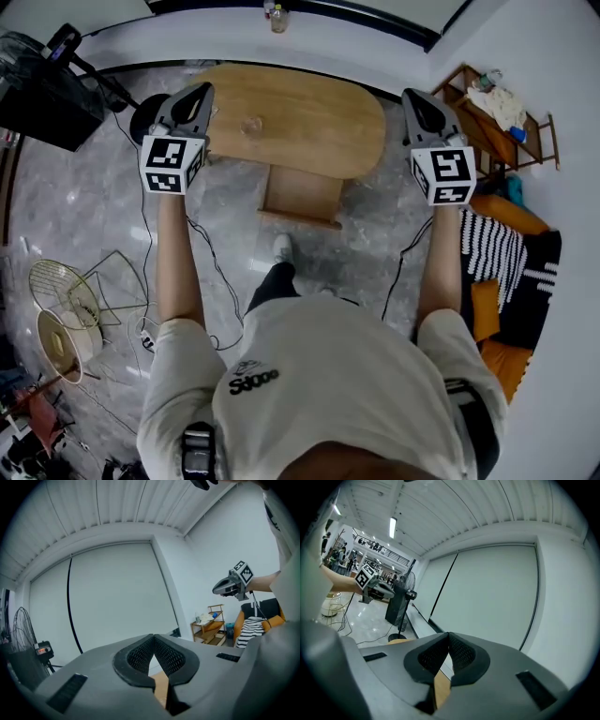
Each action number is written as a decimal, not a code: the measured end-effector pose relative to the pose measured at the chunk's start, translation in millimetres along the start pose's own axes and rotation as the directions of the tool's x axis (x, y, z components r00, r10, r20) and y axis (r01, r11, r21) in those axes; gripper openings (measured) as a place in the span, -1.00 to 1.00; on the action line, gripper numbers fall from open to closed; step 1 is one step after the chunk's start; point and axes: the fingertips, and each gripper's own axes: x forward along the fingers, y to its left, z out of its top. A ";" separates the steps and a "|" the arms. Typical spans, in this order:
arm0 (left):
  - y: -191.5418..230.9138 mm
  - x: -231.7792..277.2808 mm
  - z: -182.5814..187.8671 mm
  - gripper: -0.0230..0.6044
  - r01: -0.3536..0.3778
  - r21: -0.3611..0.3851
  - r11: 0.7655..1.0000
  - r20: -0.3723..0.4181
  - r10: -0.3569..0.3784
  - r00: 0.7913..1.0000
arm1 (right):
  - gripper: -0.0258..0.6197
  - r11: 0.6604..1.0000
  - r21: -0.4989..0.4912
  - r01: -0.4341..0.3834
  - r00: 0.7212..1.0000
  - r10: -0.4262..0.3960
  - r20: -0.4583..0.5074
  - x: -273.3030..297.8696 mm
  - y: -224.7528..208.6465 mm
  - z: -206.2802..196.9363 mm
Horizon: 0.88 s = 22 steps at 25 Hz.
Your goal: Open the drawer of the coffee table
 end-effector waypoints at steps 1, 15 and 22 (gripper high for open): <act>-7.2 -7.4 6.9 -0.87 -0.003 0.002 1.000 0.004 0.003 1.000 | -0.90 1.000 0.004 -0.001 1.000 0.001 0.006 -9.6 -1.2 2.8; -159.8 -152.2 58.6 -0.87 -0.036 0.018 0.999 0.004 0.036 0.999 | -0.90 0.998 -0.023 -0.053 0.996 0.055 0.070 -195.0 17.8 0.0; -202.5 -216.5 64.6 -0.87 -0.065 0.006 0.998 -0.017 0.065 0.998 | -0.90 0.996 -0.020 -0.083 0.994 0.084 0.070 -258.8 43.5 -1.3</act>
